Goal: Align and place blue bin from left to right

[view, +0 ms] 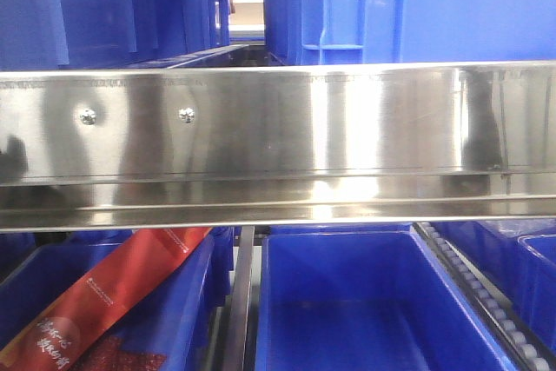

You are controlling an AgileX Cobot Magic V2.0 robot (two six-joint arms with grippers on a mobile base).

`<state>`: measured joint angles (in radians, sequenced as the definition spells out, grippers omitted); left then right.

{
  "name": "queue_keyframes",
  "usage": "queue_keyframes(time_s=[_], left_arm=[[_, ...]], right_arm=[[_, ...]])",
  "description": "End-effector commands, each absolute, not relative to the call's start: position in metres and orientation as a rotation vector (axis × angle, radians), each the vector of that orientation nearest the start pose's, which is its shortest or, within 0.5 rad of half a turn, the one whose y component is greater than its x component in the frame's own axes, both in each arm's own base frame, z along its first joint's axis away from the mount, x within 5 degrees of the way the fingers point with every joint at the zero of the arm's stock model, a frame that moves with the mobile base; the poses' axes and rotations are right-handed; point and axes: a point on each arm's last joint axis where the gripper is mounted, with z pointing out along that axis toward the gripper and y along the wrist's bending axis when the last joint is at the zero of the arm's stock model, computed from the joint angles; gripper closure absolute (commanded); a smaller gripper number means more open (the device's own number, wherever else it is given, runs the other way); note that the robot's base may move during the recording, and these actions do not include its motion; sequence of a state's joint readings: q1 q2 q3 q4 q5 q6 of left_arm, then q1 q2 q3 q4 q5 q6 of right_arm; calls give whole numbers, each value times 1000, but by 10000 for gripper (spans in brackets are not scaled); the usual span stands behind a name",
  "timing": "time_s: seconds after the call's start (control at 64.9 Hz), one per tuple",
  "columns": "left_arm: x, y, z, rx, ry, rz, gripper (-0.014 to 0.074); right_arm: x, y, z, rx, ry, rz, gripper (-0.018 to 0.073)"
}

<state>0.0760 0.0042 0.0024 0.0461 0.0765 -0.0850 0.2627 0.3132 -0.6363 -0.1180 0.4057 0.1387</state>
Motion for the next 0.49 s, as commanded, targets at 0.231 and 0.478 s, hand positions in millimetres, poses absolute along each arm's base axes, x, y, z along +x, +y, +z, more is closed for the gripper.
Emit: queue_keyframes(time_s=[0.231,0.478], left_arm=[[56,5,208,-94,1543,30,592],[56,5,208,-94,1543,30,592]], right_arm=[[54,8,365,-152,1556,132,648],[54,2,316,-46,1554,23,648]])
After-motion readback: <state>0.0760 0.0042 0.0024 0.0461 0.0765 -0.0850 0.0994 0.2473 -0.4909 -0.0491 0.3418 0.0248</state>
